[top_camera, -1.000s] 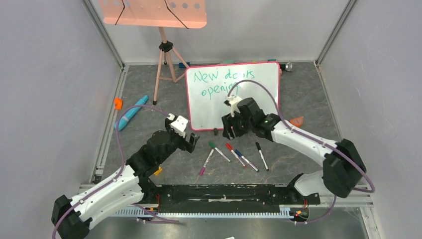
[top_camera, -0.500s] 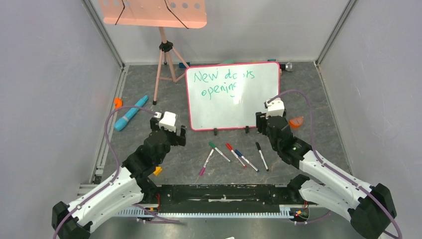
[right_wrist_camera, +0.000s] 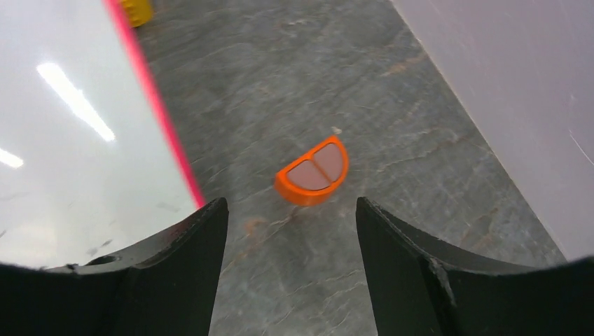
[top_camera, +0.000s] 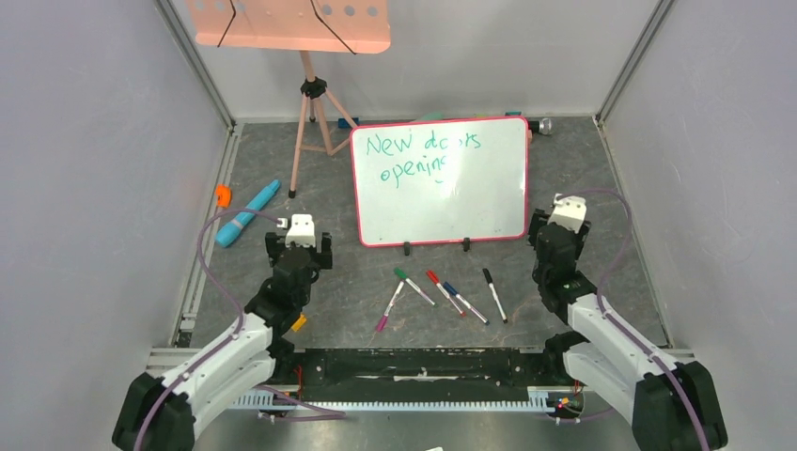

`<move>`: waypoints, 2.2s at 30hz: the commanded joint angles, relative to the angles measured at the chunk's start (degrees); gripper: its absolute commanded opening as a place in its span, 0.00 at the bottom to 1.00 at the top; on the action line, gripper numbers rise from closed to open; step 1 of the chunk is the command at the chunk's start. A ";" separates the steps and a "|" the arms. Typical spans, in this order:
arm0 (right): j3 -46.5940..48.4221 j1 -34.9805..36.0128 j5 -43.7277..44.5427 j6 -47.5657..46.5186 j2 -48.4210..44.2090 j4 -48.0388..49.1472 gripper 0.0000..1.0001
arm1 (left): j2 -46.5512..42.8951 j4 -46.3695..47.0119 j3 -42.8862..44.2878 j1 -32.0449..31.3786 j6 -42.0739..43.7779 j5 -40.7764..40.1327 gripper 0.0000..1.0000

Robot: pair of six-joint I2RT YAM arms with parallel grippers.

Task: Write a sentence on the whiteboard
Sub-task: Reset both arms

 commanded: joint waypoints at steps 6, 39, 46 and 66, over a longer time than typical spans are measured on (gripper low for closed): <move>-6.36 -8.93 -3.73 -0.03 4.11 16.96 0.67 | 17.83 23.07 -1.29 9.11 5.31 3.17 1.00; -23.56 -13.64 -21.73 -15.71 29.73 71.19 0.98 | 33.45 52.47 -3.60 14.14 15.15 5.75 0.94; -23.49 -13.62 -21.76 -15.71 29.79 70.98 0.98 | 34.85 45.65 0.47 15.71 13.73 6.94 0.95; -23.46 -13.64 -21.77 -15.58 29.78 70.96 0.98 | 43.79 50.62 2.25 24.23 3.63 25.06 1.00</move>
